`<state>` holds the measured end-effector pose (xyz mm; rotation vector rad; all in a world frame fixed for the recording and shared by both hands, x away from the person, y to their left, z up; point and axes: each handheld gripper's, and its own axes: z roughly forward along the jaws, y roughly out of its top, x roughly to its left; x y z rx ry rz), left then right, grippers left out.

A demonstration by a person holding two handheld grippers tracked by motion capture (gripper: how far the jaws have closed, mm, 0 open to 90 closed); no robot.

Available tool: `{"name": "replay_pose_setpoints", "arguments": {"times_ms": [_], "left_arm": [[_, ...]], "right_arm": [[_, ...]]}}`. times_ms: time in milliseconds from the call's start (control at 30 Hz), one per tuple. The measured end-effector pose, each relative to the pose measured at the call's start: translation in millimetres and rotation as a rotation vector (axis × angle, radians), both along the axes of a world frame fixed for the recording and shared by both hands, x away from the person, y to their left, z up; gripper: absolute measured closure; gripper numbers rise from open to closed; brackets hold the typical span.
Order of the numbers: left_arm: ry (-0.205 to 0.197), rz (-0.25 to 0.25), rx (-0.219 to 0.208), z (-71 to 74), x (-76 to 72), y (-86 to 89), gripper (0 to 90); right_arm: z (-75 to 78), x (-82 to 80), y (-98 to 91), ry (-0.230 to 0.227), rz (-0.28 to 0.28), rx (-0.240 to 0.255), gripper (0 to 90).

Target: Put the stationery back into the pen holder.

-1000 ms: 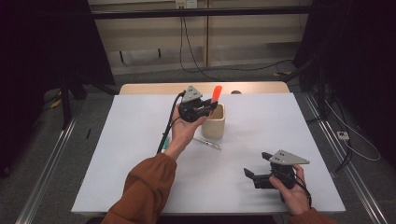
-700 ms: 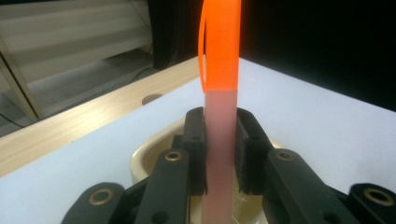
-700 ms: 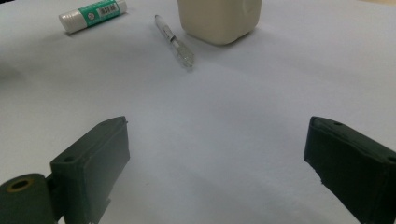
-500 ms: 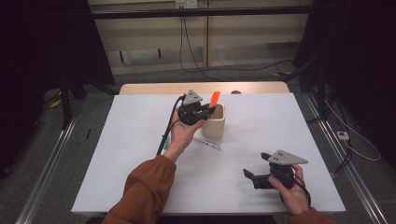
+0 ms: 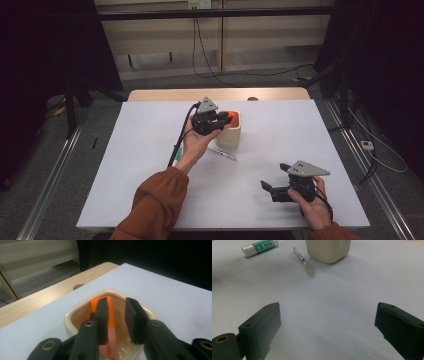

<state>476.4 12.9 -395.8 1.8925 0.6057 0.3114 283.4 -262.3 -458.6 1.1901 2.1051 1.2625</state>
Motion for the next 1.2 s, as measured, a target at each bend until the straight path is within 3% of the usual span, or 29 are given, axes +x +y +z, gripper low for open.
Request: {"name": "replay_pose_setpoints", "arguments": {"times_ms": [233,333,433,600,867,1100,1200], "left_arm": [[0.007,0.006,-0.002,7.1,-2.2,5.8,54.9],[0.046,0.012,-0.025,10.9,-4.0,8.5,41.6],[0.023,0.008,0.004,15.8,-7.7,10.7,32.6],[0.056,0.031,0.035,19.0,-8.3,19.6,15.0],[0.049,0.026,0.06,21.9,-20.2,39.9,7.1],[0.065,0.02,0.032,21.6,-33.7,58.1,4.3],[0.056,0.026,0.04,20.3,-40.2,65.0,4.3]], "right_arm": [[0.0,0.0,0.0,0.0,0.002,-0.001,6.5],[0.0,0.2,0.0,0.0,0.003,-0.001,6.5],[0.0,0.4,0.1,0.0,0.004,-0.004,6.5],[0.1,0.2,0.4,0.008,0.01,-0.013,6.3],[-0.1,1.4,0.6,0.016,0.018,-0.022,6.2],[0.5,1.1,2.9,0.017,0.03,-0.027,6.2],[0.3,1.5,3.2,0.02,0.032,-0.025,6.2]]}}
